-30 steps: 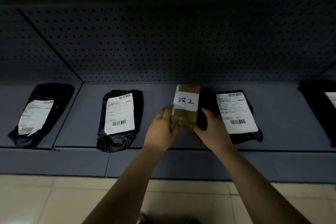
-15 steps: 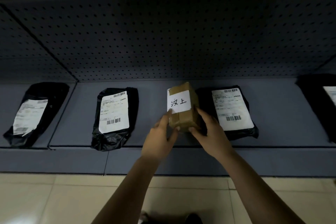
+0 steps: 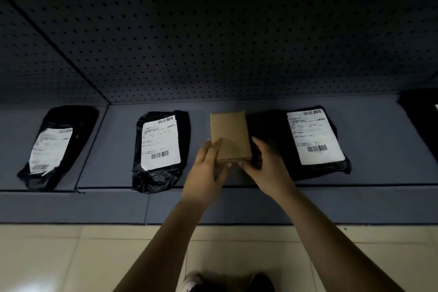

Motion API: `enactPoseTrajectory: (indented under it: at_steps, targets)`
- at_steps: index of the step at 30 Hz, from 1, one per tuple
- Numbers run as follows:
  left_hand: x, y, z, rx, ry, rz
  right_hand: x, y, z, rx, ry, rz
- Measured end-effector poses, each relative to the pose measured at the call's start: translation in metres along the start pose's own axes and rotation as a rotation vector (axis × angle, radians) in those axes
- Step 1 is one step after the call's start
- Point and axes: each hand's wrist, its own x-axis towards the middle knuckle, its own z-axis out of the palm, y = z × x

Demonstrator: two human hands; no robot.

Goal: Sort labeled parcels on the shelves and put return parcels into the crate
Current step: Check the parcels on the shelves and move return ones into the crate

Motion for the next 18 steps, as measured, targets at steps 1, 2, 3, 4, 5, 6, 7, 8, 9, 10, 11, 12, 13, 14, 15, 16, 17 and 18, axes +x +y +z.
enactPoseTrajectory:
  at_steps: [1, 2, 3, 4, 5, 6, 7, 8, 9, 10, 11, 12, 13, 14, 15, 16, 17, 18]
  targets:
    - [0.0, -0.002, -0.001, 0.001, -0.017, -0.009, 0.001, 0.0, 0.001, -0.034, -0.038, 0.047]
    - [0.0, -0.004, -0.002, -0.007, -0.026, -0.011, 0.001, 0.0, 0.002, -0.047, -0.078, 0.082]
    - [0.0, -0.005, -0.004, -0.024, -0.022, -0.01, 0.001, -0.001, 0.003, -0.025, -0.104, 0.099]
    - [0.0, -0.008, -0.005, -0.049, -0.012, -0.015, 0.001, -0.002, 0.003, 0.017, -0.109, 0.101]
    - [0.0, -0.01, -0.007, -0.081, 0.003, -0.034, 0.0, -0.003, 0.005, 0.059, -0.1, 0.087]
    - [0.0, -0.012, -0.009, -0.114, 0.023, -0.061, -0.001, -0.005, 0.006, 0.087, -0.089, 0.063]
    - [0.0, -0.013, -0.012, -0.142, 0.044, -0.09, -0.002, -0.007, 0.009, 0.099, -0.078, 0.034]
    - [0.0, -0.014, -0.014, -0.16, 0.061, -0.117, -0.003, -0.01, 0.011, 0.101, -0.066, 0.0]
    - [0.0, -0.013, -0.017, -0.175, 0.072, -0.14, -0.004, -0.012, 0.013, 0.097, -0.051, -0.044]
    - [0.0, -0.013, -0.02, -0.192, 0.079, -0.16, -0.006, -0.015, 0.015, 0.09, -0.034, -0.095]
    - [0.0, -0.012, -0.021, -0.216, 0.079, -0.181, -0.007, -0.017, 0.016, 0.084, -0.009, -0.147]
    - [-0.001, -0.011, -0.023, -0.249, 0.072, -0.202, -0.008, -0.019, 0.016, 0.078, 0.023, -0.198]
    - [-0.002, -0.009, -0.023, -0.285, 0.06, -0.221, -0.008, -0.02, 0.015, 0.064, 0.062, -0.246]
    - [-0.004, -0.008, -0.021, -0.312, 0.045, -0.231, -0.009, -0.02, 0.013, 0.036, 0.105, -0.29]
    - [-0.005, -0.006, -0.019, -0.328, 0.024, -0.234, -0.009, -0.019, 0.011, -0.004, 0.147, -0.33]
    - [-0.007, -0.005, -0.015, -0.341, -0.001, -0.238, -0.01, -0.018, 0.01, -0.048, 0.18, -0.365]
    - [-0.008, -0.003, -0.012, -0.355, -0.03, -0.248, -0.011, -0.017, 0.008, -0.09, 0.198, -0.392]
    - [-0.009, -0.001, -0.008, -0.369, -0.056, -0.263, -0.011, -0.016, 0.007, -0.121, 0.2, -0.409]
